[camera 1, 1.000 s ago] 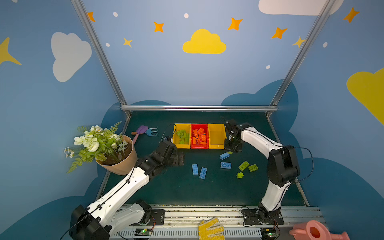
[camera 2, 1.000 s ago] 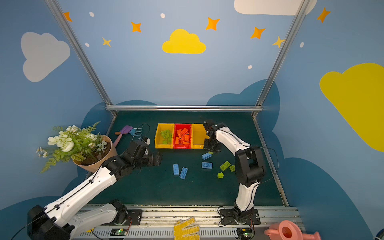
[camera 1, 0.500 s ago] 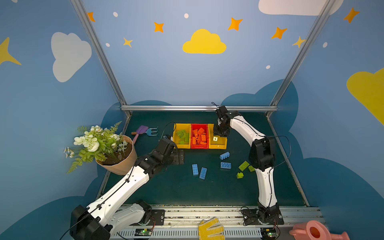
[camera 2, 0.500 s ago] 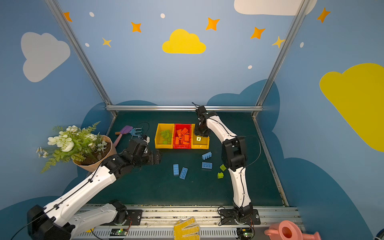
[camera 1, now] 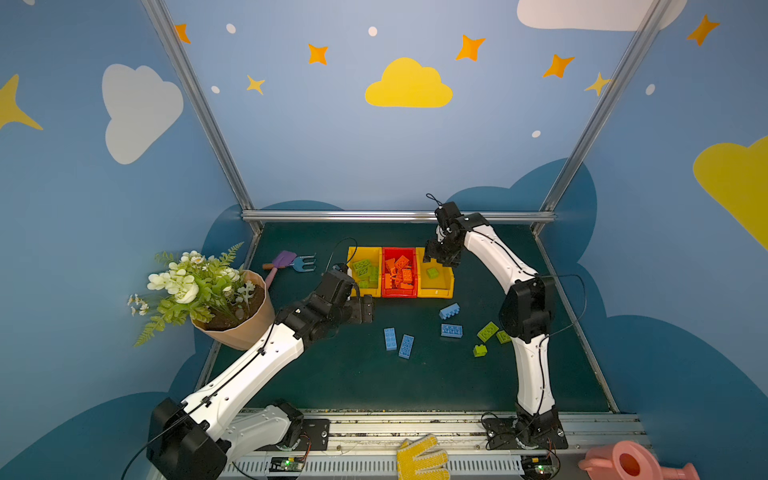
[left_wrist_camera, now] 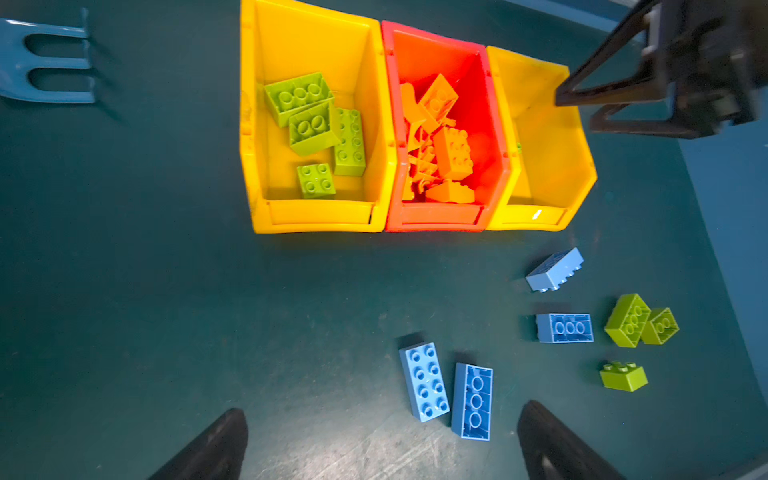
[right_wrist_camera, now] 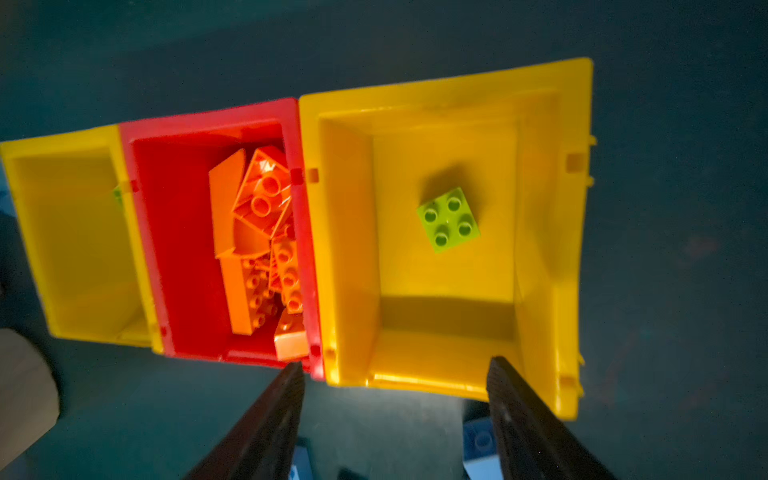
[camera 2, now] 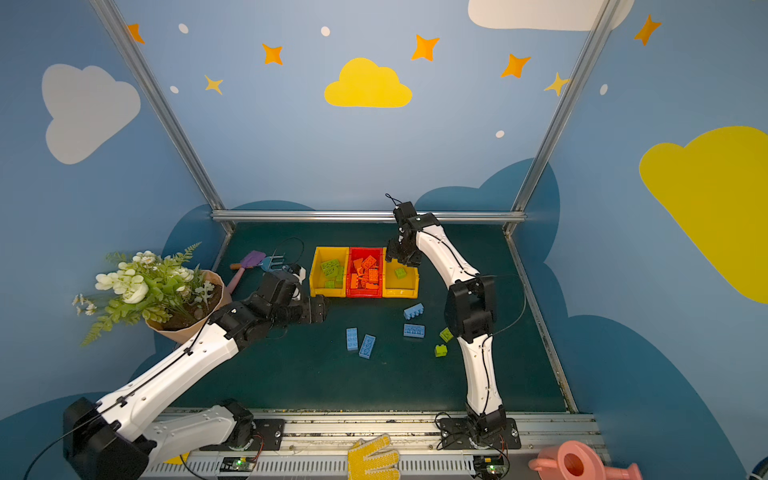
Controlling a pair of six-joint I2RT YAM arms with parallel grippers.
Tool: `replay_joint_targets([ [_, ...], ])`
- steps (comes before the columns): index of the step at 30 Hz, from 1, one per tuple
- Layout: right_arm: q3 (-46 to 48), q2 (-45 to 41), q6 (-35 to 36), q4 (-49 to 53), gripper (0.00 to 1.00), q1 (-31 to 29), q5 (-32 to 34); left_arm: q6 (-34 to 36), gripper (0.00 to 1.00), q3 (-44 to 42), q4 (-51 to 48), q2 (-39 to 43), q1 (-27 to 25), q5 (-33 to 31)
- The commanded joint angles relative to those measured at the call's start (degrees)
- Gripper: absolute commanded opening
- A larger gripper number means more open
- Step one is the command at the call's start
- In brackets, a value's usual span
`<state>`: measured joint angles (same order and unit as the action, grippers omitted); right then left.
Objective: Sort the legos into containers by color
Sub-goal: 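Carry the green brick into the yellow bin farthest from the left gripper, release, then lower the right gripper onto a green 2x3 brick and grasp it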
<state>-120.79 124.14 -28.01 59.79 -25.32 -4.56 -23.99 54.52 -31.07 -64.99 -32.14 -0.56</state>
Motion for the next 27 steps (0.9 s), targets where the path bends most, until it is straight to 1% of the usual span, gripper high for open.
replay_joint_targets([
  [1,6.33,-9.38,0.61,2.45,0.68,-0.16,2.42,1.52,1.0,1.06,4.86,-0.9,0.18,3.62],
  [7,27.5,-25.76,-2.18,-1.67,0.7,0.19,5.58,2.14,1.0,4.0,9.54,-4.67,-0.72,7.27],
  [9,34.55,-30.88,-3.24,-2.04,0.71,0.45,6.84,2.73,1.0,5.48,9.89,-6.78,-2.04,7.97],
  [14,48.49,-41.53,-6.46,-2.39,0.72,1.18,8.6,2.54,1.0,7.78,10.31,-10.62,-6.14,9.24],
  [18,59.17,-49.44,-11.3,-3.57,0.73,2.93,9.53,2.63,1.0,9.21,10.0,-12.39,-9.93,9.45],
  [21,66.21,-53.74,-14.38,-5.62,0.74,4.49,9.49,2.51,1.0,9.57,8.85,-12.76,-11.83,8.59],
  [23,69.11,-55.12,-15.52,-6.46,0.74,5.57,8.92,1.78,1.0,8.6,8.74,-12.2,-12.45,8.08],
  [27,70.69,-54.09,-15.85,-7.18,0.74,6.83,8.8,0.26,1.0,5.49,9.59,-9.67,-13.16,8.14],
])
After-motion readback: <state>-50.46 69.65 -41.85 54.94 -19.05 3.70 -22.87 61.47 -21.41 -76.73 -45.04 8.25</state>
